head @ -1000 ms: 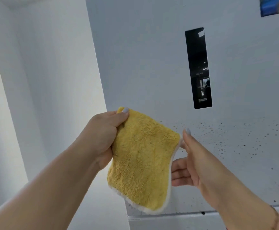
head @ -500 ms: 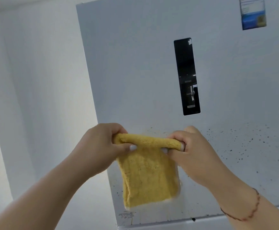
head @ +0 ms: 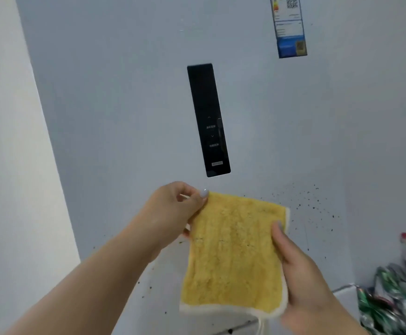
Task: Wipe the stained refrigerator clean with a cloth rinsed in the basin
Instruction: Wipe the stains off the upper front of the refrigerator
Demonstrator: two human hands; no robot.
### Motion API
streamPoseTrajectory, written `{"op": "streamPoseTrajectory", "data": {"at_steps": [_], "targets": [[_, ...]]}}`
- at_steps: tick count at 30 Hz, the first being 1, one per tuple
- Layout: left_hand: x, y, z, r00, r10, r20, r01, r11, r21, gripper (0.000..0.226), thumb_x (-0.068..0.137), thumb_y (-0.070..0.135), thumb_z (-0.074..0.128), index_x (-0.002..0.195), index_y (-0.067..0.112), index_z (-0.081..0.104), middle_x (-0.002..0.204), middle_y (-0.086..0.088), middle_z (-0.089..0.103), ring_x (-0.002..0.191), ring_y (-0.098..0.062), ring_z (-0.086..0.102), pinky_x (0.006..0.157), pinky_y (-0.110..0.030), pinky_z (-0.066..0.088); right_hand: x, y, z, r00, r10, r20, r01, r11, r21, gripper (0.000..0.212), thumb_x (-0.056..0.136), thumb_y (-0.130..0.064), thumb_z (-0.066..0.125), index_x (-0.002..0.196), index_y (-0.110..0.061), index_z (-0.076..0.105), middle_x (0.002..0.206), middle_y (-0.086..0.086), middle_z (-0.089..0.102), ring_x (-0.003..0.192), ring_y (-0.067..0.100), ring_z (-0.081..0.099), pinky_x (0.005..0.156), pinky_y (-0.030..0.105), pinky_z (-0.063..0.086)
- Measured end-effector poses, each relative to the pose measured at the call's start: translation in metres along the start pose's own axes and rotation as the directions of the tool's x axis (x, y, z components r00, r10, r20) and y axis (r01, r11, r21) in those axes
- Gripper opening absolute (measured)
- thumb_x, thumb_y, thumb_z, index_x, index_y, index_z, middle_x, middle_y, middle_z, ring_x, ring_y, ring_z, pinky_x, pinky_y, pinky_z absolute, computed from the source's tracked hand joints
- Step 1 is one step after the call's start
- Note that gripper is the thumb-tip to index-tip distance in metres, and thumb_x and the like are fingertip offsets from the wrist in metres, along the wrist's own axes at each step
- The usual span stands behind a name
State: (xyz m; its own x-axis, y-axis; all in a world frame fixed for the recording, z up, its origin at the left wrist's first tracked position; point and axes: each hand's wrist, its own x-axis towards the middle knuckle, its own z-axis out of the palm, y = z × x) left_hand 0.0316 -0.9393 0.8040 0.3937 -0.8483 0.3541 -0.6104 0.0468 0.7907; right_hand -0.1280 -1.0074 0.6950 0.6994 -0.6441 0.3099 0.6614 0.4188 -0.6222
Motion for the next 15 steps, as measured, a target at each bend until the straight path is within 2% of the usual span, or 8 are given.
{"op": "streamPoseTrajectory", "data": {"at_steps": [3,6,8,9,10,11,13,15], "targets": [[0.007,0.001,0.012,0.989,0.075,-0.129,-0.078,0.997,-0.024,0.020,0.092,0.042,0.057,0.091,0.023,0.064,0.083,0.006,0.069,0.062,-0.008,0.061,0.054,-0.027,0.043,-0.006,-0.032,-0.006,0.912,-0.265,-0.312,0.244,0.964,-0.106,0.053,0.081,-0.052,0.049,0.117,-0.016,0.065,0.108,0.008,0.072,0.097,0.028,0.070,0.082,0.048,0.053],[0.013,0.000,0.012,0.977,0.082,-0.196,-0.109,0.985,-0.132,0.017,0.094,0.036,0.057,0.092,0.021,0.065,0.078,0.006,0.068,0.056,-0.009,0.056,0.050,-0.026,0.039,-0.003,-0.066,-0.014,0.644,-0.612,-0.459,0.437,0.787,-0.436,0.037,0.092,-0.054,0.045,0.098,-0.023,0.064,0.091,0.001,0.075,0.076,0.011,0.071,0.079,0.041,0.052],[0.016,-0.001,0.012,0.968,0.084,-0.238,-0.124,0.979,-0.160,0.015,0.094,0.030,0.057,0.091,0.018,0.066,0.074,0.006,0.067,0.056,-0.012,0.055,0.049,-0.028,0.038,0.006,-0.084,-0.023,0.398,-0.798,-0.452,0.434,0.598,-0.674,0.034,0.092,-0.061,0.043,0.094,-0.031,0.058,0.097,0.000,0.070,0.082,0.012,0.063,0.089,0.045,0.051],[0.017,-0.002,0.013,0.963,0.090,-0.253,-0.137,0.975,-0.173,0.014,0.094,0.028,0.058,0.090,0.017,0.066,0.071,0.006,0.067,0.056,-0.013,0.053,0.049,-0.028,0.037,0.013,-0.094,-0.030,0.302,-0.870,-0.389,0.411,0.488,-0.770,0.031,0.091,-0.064,0.041,0.094,-0.036,0.054,0.106,0.000,0.061,0.093,0.016,0.059,0.096,0.049,0.048],[0.019,-0.002,0.015,0.959,0.098,-0.267,-0.151,0.971,-0.187,0.014,0.094,0.026,0.058,0.089,0.016,0.067,0.068,0.006,0.066,0.056,-0.015,0.053,0.048,-0.028,0.036,0.021,-0.101,-0.038,0.254,-0.921,-0.294,0.382,0.375,-0.845,0.029,0.089,-0.066,0.036,0.093,-0.041,0.051,0.113,0.002,0.049,0.104,0.022,0.055,0.099,0.051,0.044],[0.020,-0.003,0.016,0.954,0.106,-0.280,-0.167,0.965,-0.201,0.013,0.094,0.024,0.058,0.088,0.016,0.067,0.067,0.007,0.066,0.055,-0.015,0.052,0.047,-0.028,0.036,0.030,-0.110,-0.046,0.270,-0.942,-0.201,0.341,0.288,-0.895,0.031,0.088,-0.069,0.032,0.090,-0.045,0.050,0.114,0.004,0.042,0.109,0.029,0.054,0.097,0.052,0.044],[0.022,-0.004,0.018,0.944,0.119,-0.307,-0.192,0.956,-0.222,0.011,0.094,0.019,0.057,0.088,0.017,0.066,0.065,0.007,0.064,0.052,-0.013,0.052,0.046,-0.028,0.035,0.052,-0.127,-0.069,0.452,-0.891,-0.048,0.261,0.183,-0.948,0.058,0.082,-0.082,0.025,0.081,-0.032,0.054,0.094,0.015,0.049,0.088,0.041,0.061,0.075,0.049,0.052],[0.022,-0.008,0.019,0.937,0.127,-0.325,-0.209,0.950,-0.231,0.011,0.095,0.016,0.055,0.091,0.019,0.065,0.065,0.007,0.064,0.049,-0.013,0.052,0.045,-0.028,0.034,0.067,-0.140,-0.093,0.566,-0.816,0.117,0.122,-0.058,-0.991,0.068,0.085,-0.079,0.023,0.080,-0.020,0.056,0.082,0.017,0.054,0.075,0.037,0.059,0.068,0.045,0.052]]}}
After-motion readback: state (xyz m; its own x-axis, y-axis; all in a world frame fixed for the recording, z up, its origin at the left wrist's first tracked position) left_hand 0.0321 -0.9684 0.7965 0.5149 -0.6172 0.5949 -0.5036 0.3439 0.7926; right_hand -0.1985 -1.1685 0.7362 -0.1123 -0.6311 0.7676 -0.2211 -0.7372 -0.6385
